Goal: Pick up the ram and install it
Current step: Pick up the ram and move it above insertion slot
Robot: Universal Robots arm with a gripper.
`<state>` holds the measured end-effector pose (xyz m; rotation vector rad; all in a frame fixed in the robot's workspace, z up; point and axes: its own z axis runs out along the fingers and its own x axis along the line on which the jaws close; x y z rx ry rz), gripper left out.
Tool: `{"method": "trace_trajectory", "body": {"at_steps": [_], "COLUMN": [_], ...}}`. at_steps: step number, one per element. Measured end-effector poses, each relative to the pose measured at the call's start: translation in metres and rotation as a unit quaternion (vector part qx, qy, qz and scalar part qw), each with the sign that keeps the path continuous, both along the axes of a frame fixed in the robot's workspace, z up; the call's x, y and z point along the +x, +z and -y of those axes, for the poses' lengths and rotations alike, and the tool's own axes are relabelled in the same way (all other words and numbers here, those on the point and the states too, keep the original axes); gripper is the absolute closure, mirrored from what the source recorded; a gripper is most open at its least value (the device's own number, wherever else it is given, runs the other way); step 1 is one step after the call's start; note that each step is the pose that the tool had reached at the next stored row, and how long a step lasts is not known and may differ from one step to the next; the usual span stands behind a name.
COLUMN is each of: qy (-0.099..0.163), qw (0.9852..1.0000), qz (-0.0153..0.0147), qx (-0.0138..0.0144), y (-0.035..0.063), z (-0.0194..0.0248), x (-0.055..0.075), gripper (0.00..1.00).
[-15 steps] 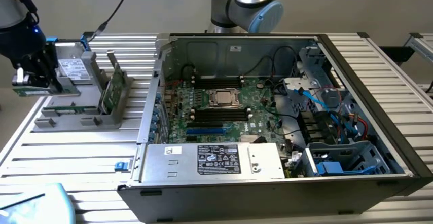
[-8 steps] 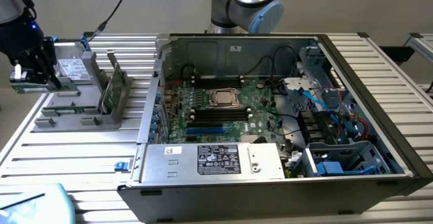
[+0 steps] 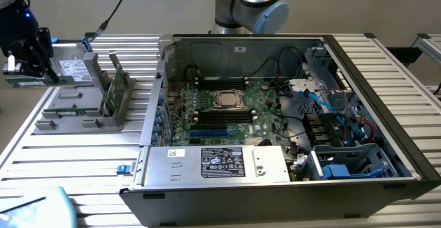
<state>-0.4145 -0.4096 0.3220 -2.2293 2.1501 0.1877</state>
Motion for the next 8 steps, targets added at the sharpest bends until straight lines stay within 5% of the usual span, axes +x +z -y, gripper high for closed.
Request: {"method": "trace_trajectory", "body": {"at_steps": [8], "qy": [0.000], "qw": [1.0000], "qz": [-0.0001], "qx": [0.0050], "y": [0.0189], "z": [0.0000], "x": [0.011], "gripper": [0.86]}}
